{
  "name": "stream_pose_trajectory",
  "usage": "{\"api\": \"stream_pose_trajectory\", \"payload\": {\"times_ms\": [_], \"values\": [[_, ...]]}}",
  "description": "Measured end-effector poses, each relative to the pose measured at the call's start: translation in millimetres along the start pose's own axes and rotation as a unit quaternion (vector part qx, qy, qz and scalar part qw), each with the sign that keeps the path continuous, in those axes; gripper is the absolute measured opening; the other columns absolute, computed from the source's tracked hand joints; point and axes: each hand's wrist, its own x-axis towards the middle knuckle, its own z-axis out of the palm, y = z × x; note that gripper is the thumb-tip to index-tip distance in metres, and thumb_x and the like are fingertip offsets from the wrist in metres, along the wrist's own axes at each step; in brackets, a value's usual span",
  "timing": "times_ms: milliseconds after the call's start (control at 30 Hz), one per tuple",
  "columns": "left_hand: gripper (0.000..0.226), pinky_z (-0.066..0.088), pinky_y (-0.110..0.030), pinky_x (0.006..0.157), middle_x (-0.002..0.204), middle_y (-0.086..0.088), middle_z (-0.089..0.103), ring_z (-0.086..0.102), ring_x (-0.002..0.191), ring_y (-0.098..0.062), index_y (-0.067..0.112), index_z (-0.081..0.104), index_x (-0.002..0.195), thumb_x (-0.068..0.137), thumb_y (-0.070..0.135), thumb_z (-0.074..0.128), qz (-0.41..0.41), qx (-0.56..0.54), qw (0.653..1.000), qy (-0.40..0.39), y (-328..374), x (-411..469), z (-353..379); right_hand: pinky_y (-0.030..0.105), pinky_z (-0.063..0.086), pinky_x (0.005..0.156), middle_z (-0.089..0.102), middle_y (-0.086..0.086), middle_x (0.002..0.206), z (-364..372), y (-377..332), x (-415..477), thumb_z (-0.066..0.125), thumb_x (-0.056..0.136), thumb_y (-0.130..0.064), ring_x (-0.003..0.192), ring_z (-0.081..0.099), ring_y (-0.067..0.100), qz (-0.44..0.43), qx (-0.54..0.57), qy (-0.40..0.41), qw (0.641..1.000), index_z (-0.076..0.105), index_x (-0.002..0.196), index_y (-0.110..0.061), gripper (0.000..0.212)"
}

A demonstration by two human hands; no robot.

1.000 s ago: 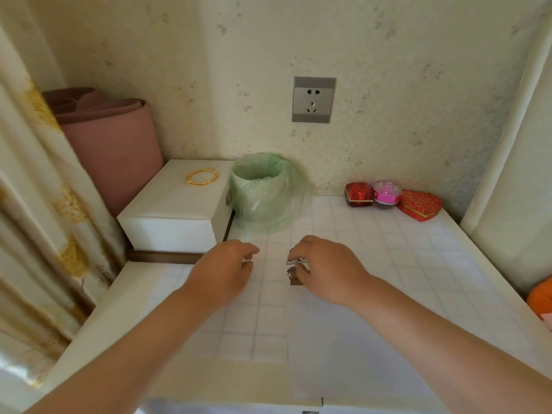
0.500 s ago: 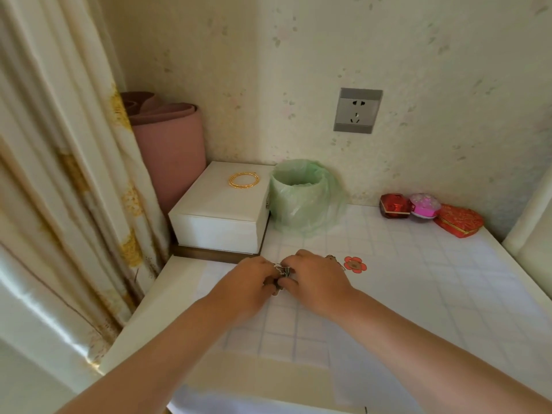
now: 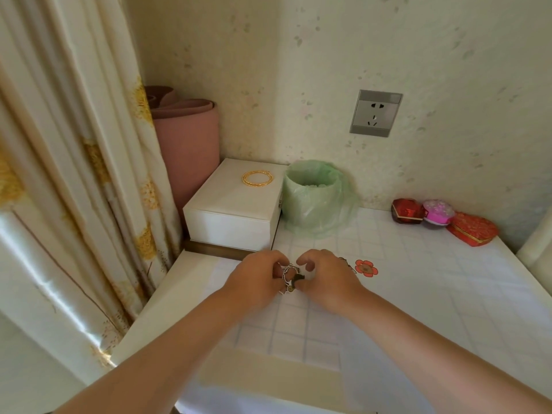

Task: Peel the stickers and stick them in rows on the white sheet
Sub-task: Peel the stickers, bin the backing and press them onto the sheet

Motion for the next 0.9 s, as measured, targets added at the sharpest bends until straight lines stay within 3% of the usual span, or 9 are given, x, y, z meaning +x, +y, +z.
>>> {"api": "stream_pose_trajectory", "payload": {"times_ms": [133,267,367,433,600,667,767,833,900], "values": [[0.017,0.059,-0.028,0.073,0.085,0.007,0.069,0.068,0.069,-0.011,0.025,0.068,0.102,0.087,0.016,0.069,-0.013,-0.093,0.996,-0.003,9,1,-1,0.031,0.049,0.072,0.063,-0.01,0.086,-1,3,1,0.075,0.08,-0.027,0.079,0.06,0.009,0.012,0.05,-0.013,0.999,0.071,0.094,-0.03,0.015],[0.007,0.06,-0.043,0.078,0.075,0.0,0.074,0.071,0.071,-0.017,0.023,0.073,0.09,0.088,0.029,0.072,-0.031,-0.123,0.991,-0.038,15,3,-2,0.021,0.037,0.056,0.059,-0.011,0.067,-9,6,3,0.078,0.079,-0.029,0.062,0.052,0.005,0.018,0.09,-0.017,0.996,0.074,0.078,-0.024,0.007],[0.015,0.06,-0.045,0.079,0.073,0.0,0.075,0.073,0.073,-0.019,0.021,0.074,0.081,0.089,0.032,0.07,-0.044,-0.113,0.992,-0.037,18,5,-5,0.022,0.036,0.058,0.07,-0.007,0.072,-16,8,3,0.08,0.08,-0.025,0.064,0.053,0.007,0.028,0.13,-0.033,0.991,0.08,0.08,-0.023,0.003],[0.018,0.06,-0.041,0.078,0.071,-0.001,0.075,0.07,0.066,-0.017,0.02,0.074,0.079,0.091,0.032,0.068,-0.057,-0.098,0.993,-0.041,20,5,-8,0.021,0.041,0.062,0.076,-0.009,0.078,-20,8,2,0.077,0.083,-0.017,0.064,0.056,0.005,0.038,0.185,-0.037,0.981,0.081,0.082,-0.029,0.012],[0.014,0.058,-0.033,0.07,0.076,0.0,0.076,0.07,0.065,-0.014,0.02,0.072,0.084,0.094,0.025,0.064,-0.084,-0.068,0.993,-0.046,18,7,-11,0.015,0.039,0.044,0.076,-0.002,0.082,-29,12,0,0.074,0.085,-0.015,0.05,0.056,0.008,0.092,0.225,-0.036,0.969,0.077,0.087,-0.026,0.012],[0.01,0.053,-0.026,0.065,0.085,0.005,0.074,0.069,0.071,-0.011,0.024,0.073,0.092,0.093,0.027,0.064,-0.07,0.024,0.997,-0.026,18,6,-13,0.02,0.037,0.048,0.077,-0.001,0.083,-32,15,0,0.075,0.084,-0.019,0.052,0.057,0.012,0.104,0.229,-0.038,0.967,0.078,0.089,-0.024,0.007],[0.018,0.052,-0.028,0.074,0.1,0.006,0.071,0.063,0.088,-0.013,0.027,0.071,0.106,0.094,0.033,0.06,-0.031,0.157,0.987,0.012,22,3,-13,0.025,0.035,0.053,0.078,0.001,0.082,-37,18,-2,0.078,0.083,-0.019,0.051,0.057,0.014,0.111,0.27,-0.05,0.955,0.079,0.09,-0.021,0.007],[0.02,0.056,-0.03,0.076,0.103,0.006,0.069,0.064,0.09,-0.013,0.026,0.07,0.111,0.098,0.031,0.056,-0.01,0.106,0.994,0.015,30,3,-13,0.025,0.036,0.053,0.078,0.002,0.081,-41,19,-4,0.08,0.082,-0.019,0.053,0.056,0.016,0.107,0.285,-0.051,0.951,0.079,0.089,-0.02,0.007],[0.021,0.059,-0.03,0.067,0.098,0.011,0.065,0.066,0.084,-0.012,0.027,0.069,0.112,0.098,0.037,0.057,-0.016,-0.041,0.999,0.003,42,3,-13,0.022,0.038,0.049,0.077,0.003,0.081,-47,20,-7,0.08,0.081,-0.017,0.052,0.054,0.015,0.098,0.289,-0.056,0.951,0.078,0.087,-0.018,0.007]]}}
